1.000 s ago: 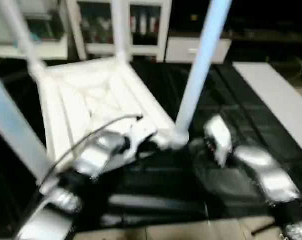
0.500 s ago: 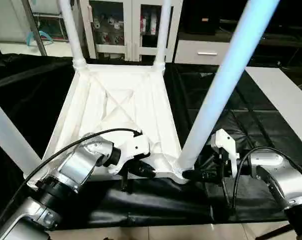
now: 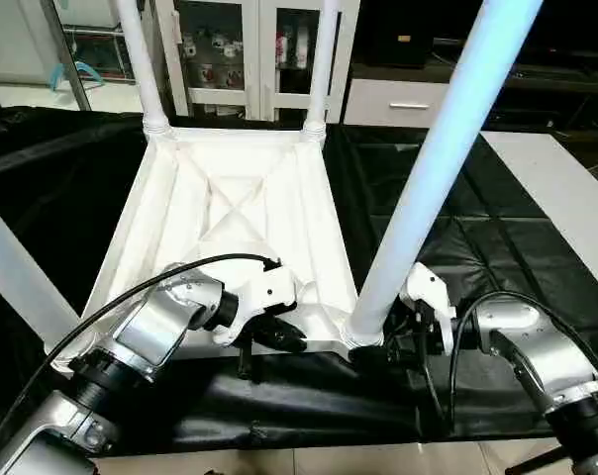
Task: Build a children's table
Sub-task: Rotate leg to tighten
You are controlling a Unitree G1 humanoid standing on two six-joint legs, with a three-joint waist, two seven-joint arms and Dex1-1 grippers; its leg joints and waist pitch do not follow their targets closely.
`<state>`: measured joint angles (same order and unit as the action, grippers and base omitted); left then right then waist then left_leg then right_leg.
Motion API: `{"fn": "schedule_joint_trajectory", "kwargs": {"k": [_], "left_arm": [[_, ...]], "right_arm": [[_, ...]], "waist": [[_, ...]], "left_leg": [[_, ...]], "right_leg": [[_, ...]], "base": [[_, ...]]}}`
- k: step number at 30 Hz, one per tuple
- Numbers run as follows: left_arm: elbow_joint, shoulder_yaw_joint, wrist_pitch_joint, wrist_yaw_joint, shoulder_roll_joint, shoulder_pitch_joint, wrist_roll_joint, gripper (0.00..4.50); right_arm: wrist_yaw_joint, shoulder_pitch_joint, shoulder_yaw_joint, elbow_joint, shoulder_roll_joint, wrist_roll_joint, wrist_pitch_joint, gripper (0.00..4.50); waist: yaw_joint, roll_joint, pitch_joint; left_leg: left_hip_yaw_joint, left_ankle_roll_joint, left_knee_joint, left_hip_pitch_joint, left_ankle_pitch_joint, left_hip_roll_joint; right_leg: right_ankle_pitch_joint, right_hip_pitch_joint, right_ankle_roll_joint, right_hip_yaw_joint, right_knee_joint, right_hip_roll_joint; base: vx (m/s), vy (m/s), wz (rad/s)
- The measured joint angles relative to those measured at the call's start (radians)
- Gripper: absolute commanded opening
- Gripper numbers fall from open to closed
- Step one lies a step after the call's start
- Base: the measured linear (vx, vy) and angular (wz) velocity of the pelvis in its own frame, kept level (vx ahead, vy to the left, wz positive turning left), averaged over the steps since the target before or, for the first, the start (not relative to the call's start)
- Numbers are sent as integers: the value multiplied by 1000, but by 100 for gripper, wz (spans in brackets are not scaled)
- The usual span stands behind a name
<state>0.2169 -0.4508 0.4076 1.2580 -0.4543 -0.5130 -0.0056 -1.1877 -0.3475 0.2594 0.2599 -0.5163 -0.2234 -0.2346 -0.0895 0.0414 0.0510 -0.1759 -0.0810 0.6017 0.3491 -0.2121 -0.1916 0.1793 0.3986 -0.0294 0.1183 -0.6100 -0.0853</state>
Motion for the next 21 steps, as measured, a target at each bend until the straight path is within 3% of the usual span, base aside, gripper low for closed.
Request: {"fn": "schedule_joint_trajectory", "kwargs": {"k": [8,14,21], "left_arm": [[-1,0,1,0,0,0,0,0],[-1,0,1,0,0,0,0,0],[-1,0,1,0,-1,0,0,0]], "right_arm": [[0,-1,0,6,1,0,0,307],[0,-3,0,10,1,-1,0,273],[-1,-3,0,13,2,-1,3,269]], "waist": [[0,0,0],[0,0,0],[-1,0,0]], "left_leg": [[0,0,0,0,0,0],[0,0,0,0,0,0],[0,0,0,0,0,0]], "right_leg": [[0,0,0,0,0,0],[0,0,0,0,0,0],[0,0,0,0,0,0]], "base": [[0,0,0],[0,0,0],[0,0,0]]}}
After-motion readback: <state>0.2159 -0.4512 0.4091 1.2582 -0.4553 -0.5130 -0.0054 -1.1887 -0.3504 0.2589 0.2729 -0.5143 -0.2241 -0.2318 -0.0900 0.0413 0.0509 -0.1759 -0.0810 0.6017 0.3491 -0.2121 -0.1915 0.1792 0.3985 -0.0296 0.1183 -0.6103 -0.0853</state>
